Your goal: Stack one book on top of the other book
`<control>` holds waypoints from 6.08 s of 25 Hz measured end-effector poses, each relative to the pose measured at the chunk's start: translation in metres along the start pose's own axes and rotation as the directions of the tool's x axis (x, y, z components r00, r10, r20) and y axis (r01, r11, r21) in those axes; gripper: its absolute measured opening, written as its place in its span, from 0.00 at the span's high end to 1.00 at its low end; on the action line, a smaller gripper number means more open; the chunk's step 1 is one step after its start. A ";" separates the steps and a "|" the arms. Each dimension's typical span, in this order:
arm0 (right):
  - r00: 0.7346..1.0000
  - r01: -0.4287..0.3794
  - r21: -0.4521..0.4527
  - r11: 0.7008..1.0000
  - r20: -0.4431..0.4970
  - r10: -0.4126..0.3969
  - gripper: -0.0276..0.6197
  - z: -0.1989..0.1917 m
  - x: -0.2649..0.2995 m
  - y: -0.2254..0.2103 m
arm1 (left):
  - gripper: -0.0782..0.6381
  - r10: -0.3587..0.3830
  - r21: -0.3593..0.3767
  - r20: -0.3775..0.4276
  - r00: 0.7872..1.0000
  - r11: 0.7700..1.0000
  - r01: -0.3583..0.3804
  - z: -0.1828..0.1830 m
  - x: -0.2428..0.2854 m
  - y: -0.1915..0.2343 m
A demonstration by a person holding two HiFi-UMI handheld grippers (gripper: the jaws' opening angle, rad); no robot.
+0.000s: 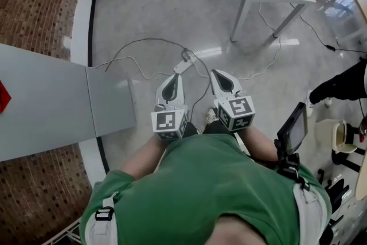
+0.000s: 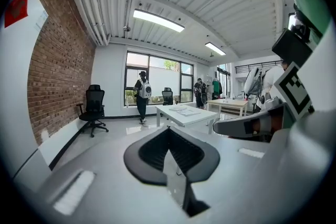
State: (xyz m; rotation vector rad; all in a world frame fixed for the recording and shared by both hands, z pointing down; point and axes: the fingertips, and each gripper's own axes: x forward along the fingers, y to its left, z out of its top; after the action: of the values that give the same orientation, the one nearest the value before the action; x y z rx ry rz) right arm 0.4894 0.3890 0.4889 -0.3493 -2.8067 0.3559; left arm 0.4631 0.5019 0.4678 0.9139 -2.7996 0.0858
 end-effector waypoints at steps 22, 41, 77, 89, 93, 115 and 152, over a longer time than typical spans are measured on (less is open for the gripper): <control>0.999 0.043 -0.023 0.999 -0.016 -0.043 0.95 0.059 0.115 -0.026 | 0.88 -0.079 -0.049 0.085 0.993 0.995 0.083 0.038 0.116 0.061; 0.988 0.152 -0.056 0.987 0.021 -0.151 0.95 0.113 0.280 -0.012 | 0.88 -0.174 -0.063 0.147 0.974 0.981 0.185 0.078 0.234 0.200; 0.980 0.184 0.033 0.982 0.071 -0.186 0.95 0.247 0.420 -0.326 | 0.88 -0.240 -0.028 0.031 0.970 0.970 0.241 0.155 0.587 0.108; 0.953 0.274 0.116 0.955 0.103 -0.285 0.95 0.257 0.401 -0.416 | 0.88 -0.330 0.050 -0.024 0.944 0.942 0.331 0.173 0.653 0.034; 0.917 0.363 0.151 0.919 0.115 -0.381 0.95 0.254 0.387 -0.448 | 0.88 -0.442 0.106 -0.018 0.897 0.891 0.441 0.168 0.675 0.003; 0.550 0.793 0.281 0.540 0.051 -0.834 0.95 0.278 0.386 -0.524 | 0.88 -0.844 0.123 -0.059 0.533 0.524 0.843 0.180 0.800 -0.039; 0.277 0.876 0.455 0.159 -0.204 -0.939 0.95 0.164 0.291 -0.629 | 0.88 -0.799 0.192 -0.458 0.390 0.339 0.921 0.065 0.896 -0.161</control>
State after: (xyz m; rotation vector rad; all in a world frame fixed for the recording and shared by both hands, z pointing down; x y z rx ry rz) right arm 0.0417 -0.1569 0.5835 1.5339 -2.2656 0.7419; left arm -0.1613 -0.1540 0.5842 2.1963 -1.6458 0.6205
